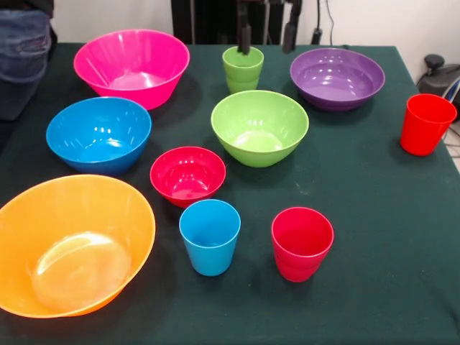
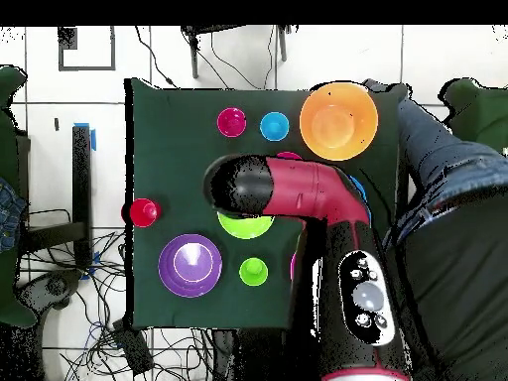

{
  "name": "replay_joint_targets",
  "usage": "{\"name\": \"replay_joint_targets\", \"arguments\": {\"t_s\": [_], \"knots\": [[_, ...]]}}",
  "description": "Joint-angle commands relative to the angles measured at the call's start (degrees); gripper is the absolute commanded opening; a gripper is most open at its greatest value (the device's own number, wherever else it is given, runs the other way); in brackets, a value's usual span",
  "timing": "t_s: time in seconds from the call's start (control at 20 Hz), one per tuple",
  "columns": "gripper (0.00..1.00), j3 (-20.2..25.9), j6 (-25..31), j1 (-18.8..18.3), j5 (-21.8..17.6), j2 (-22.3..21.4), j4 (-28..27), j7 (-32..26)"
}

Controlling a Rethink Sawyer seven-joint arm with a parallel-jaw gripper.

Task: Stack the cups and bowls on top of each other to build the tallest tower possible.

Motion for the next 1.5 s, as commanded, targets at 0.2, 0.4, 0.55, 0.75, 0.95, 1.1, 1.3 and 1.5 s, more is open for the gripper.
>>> {"name": "replay_joint_targets", "arguments": {"t_s": [0.2,0.4,0.55,0.75,0.95,1.1,1.3,1.5], "knots": [[1.0,8.23,8.2,-5.05,-6.6,7.17,-10.1,-13.45],[1.0,9.51,13.98,-5.26,-8.08,7.85,-14.64,-15.83],[1.0,10.78,17.04,-4.8,-9.37,11.59,-21.34,-16.26],[1.0,11.9,16.16,-7.75,-10.87,12.14,-20.69,-18.78],[1.0,14.18,16.76,-9.74,-12.65,14.97,-24.45,-22.28],[1.0,15.47,18.05,-10.44,-13.93,16.54,-26.99,-24.13],[1.0,16.53,17.8,-11.63,-15.91,18.43,-29.46,-26.16],[1.0,16.72,20.4,-12.32,-17.89,19.01,-32.08,-28.72]]}}
